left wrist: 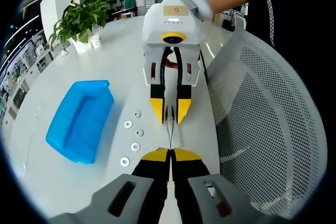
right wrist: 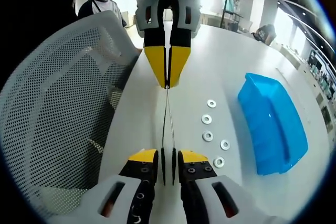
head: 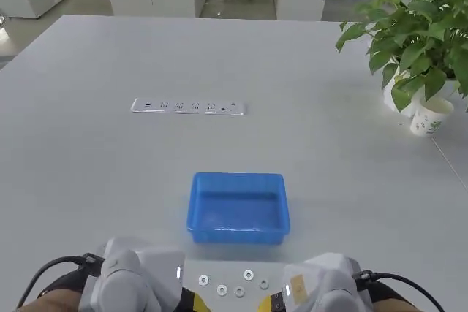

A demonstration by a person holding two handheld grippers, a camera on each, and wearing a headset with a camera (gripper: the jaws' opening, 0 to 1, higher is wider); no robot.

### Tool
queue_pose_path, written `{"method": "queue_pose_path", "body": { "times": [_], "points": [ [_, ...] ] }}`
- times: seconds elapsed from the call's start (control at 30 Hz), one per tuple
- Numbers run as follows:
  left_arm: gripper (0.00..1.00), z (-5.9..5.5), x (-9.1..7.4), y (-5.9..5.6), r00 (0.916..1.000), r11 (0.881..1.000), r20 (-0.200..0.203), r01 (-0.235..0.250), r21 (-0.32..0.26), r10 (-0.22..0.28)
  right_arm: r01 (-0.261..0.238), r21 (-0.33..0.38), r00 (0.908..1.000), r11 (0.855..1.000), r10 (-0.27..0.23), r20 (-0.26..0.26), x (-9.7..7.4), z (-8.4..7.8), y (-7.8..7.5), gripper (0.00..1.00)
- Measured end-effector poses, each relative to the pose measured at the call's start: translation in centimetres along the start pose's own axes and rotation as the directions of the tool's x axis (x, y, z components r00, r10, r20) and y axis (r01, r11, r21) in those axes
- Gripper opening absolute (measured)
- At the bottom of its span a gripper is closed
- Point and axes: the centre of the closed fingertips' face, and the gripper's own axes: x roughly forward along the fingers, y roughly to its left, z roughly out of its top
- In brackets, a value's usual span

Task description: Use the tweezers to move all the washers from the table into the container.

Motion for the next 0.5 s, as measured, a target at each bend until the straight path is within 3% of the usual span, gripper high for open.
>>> {"method": "queue_pose_path", "body": {
  "times": [0.5],
  "points": [
    [0.04, 2.0, -0.6, 0.2, 0.9992, 1.0, 0.039, 0.009, 0.016, -0.01, 0.021, -0.001, 0.9998, 1.0, -0.021, -0.004, -0.3, -0.1, -0.2, 0.1]
  ]
}}
